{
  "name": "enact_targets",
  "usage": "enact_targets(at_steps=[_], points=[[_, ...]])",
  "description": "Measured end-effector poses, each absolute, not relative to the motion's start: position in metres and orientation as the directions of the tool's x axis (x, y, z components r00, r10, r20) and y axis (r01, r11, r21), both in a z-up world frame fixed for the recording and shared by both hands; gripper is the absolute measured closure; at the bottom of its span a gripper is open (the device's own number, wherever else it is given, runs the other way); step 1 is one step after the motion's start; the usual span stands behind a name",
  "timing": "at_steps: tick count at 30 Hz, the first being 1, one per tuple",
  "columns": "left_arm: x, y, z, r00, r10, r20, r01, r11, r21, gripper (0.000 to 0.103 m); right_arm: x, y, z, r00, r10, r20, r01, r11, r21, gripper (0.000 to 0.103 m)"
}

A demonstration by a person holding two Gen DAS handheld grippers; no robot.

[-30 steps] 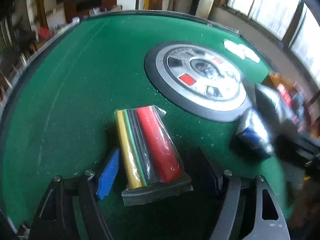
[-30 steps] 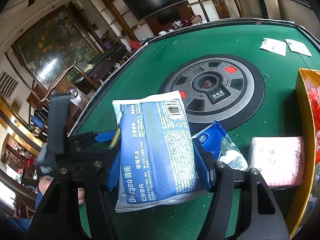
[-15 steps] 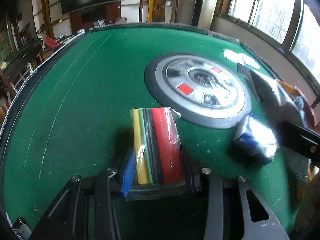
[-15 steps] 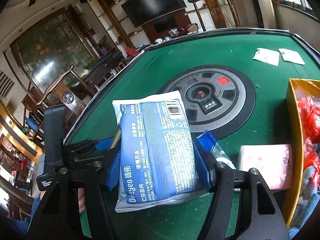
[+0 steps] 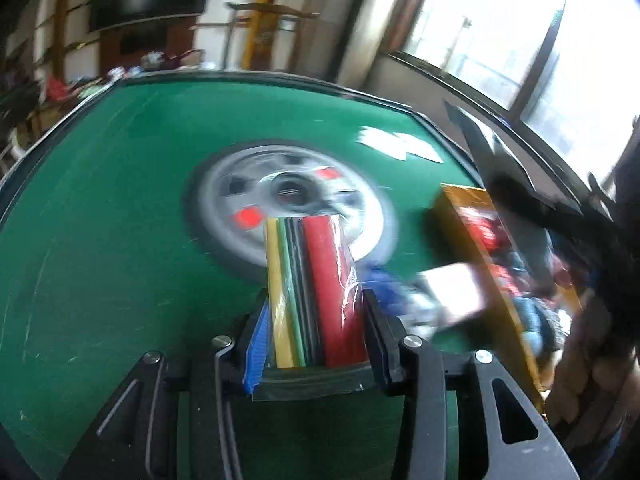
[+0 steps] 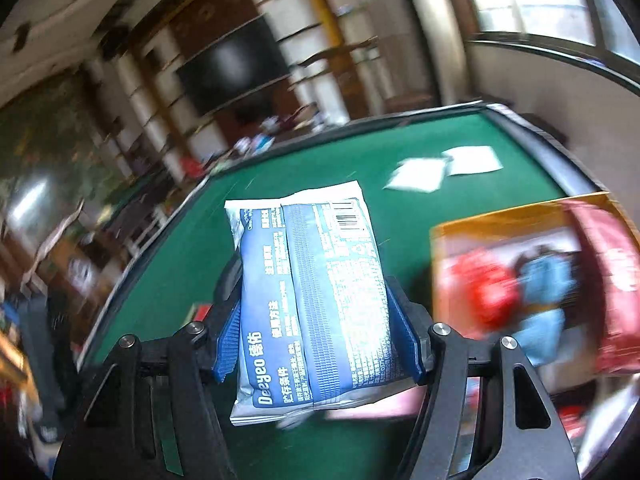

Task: Organize soft objects
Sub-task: 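Carry the Deyeo bag and strip bag into the box and open both tools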

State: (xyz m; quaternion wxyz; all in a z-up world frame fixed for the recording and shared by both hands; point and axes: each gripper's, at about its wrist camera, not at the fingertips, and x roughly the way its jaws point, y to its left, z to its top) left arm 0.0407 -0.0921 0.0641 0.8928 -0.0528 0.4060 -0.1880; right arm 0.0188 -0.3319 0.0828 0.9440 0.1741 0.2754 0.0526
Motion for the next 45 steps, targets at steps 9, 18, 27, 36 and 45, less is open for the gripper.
enact_targets(at_steps=[9, 18, 27, 36, 45], points=[[0.036, -0.219, 0.091, 0.486, -0.555, -0.675, 0.457, 0.82, -0.346, 0.06, -0.014, -0.418, 0.11, 0.867, -0.072, -0.493, 0.266, 0.904, 0.336, 0.039], [0.019, -0.293, 0.062, 0.358, -0.595, -0.719, 0.539, 0.761, -0.361, 0.059, -0.022, -0.46, 0.105, 0.775, -0.197, -0.6, 0.422, 0.868, 0.26, 0.039], [0.008, -0.288, 0.063, 0.334, -0.609, -0.719, 0.559, 0.743, -0.369, 0.051, -0.019, -0.466, 0.104, 0.733, -0.262, -0.628, 0.475, 0.858, 0.197, 0.031], [-0.004, -0.238, 0.089, 0.361, -0.606, -0.709, 0.564, 0.747, -0.351, 0.049, -0.036, -0.459, 0.125, 0.865, -0.146, -0.48, 0.345, 0.868, 0.358, 0.023], [0.043, -0.118, 0.058, 0.434, -0.487, -0.758, 0.194, 0.872, -0.449, 0.038, -0.007, -0.406, 0.108, 0.844, 0.295, -0.447, 0.001, 0.834, 0.551, 0.023]])
